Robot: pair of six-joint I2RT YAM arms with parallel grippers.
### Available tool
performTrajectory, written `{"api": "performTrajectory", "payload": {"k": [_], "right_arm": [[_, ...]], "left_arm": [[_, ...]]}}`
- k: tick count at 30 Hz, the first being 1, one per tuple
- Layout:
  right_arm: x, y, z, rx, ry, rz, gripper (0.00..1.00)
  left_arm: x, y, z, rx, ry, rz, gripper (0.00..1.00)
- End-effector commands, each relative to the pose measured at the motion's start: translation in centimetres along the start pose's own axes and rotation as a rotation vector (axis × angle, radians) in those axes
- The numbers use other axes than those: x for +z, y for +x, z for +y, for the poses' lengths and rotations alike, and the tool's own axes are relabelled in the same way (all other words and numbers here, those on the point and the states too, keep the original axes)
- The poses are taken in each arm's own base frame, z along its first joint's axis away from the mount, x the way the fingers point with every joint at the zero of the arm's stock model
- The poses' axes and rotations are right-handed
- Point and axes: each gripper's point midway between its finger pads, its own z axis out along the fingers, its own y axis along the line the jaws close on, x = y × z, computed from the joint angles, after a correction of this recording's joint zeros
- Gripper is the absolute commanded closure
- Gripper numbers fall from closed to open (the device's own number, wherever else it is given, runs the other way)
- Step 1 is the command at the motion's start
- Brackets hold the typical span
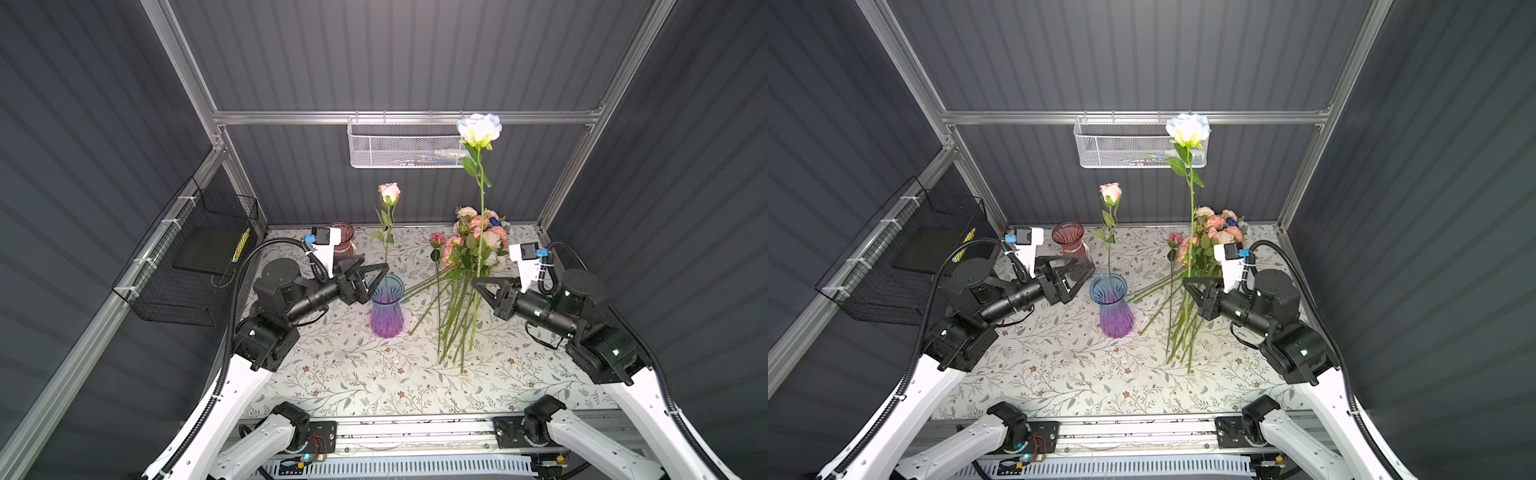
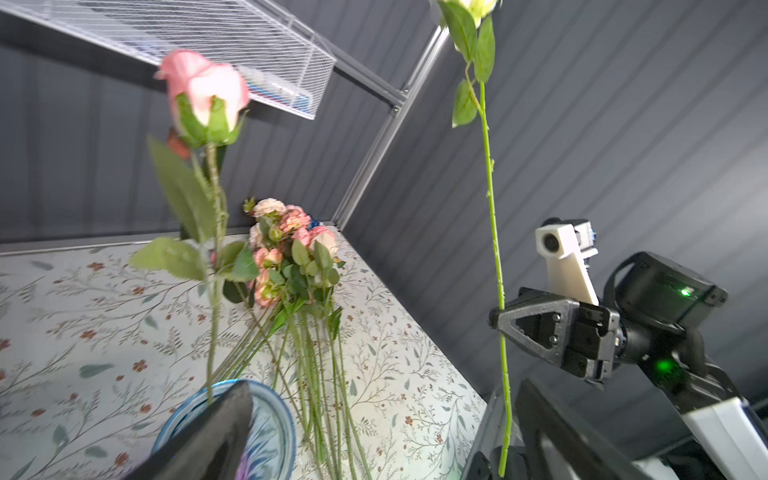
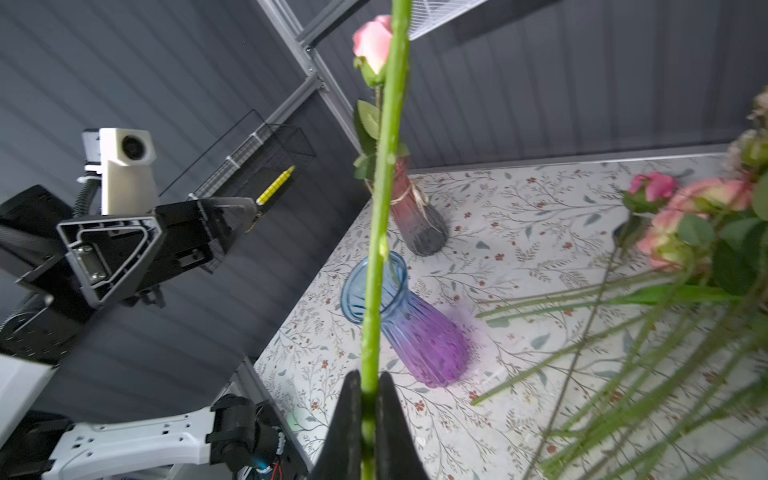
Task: Arrange the flowers into the vase
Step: 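Lift the white rose upright with the right gripper while the left gripper grasps its stem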
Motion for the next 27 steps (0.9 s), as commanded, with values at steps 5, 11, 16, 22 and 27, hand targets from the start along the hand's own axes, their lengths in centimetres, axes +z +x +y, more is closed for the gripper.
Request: {"api": "performTrajectory", "payload": {"k": [5, 11, 16, 22, 27], "right_arm": [[2.8, -1.6, 8.7, -0.177, -0.235, 0.035, 1.0], [4.1, -1.2, 11.4, -0.185, -0.324, 0.044, 1.0], [5.1, -0.3, 11.9, -0.177, -0.346, 0.084, 1.0], [5.9, 0.8, 12.2, -0.167, -0.364, 0.119, 1.0], [6.3, 1.8, 12.5, -0.164, -0.388, 0.158, 1.0]], "left_arm": [[1.6, -4.7, -6.0, 0.05, 0.316, -0.059, 0.07], [2.5, -5.6, -7.1, 0.041, 0.41, -0.062, 0.19], [2.8, -5.5, -7.2, 0.029, 0.441, -0.057, 0.28], [3.2, -5.3, -7.2, 0.01, 0.472, -0.05, 0.36], [3.6, -5.2, -6.9, 0.005, 0.467, -0.045, 0.44]]}}
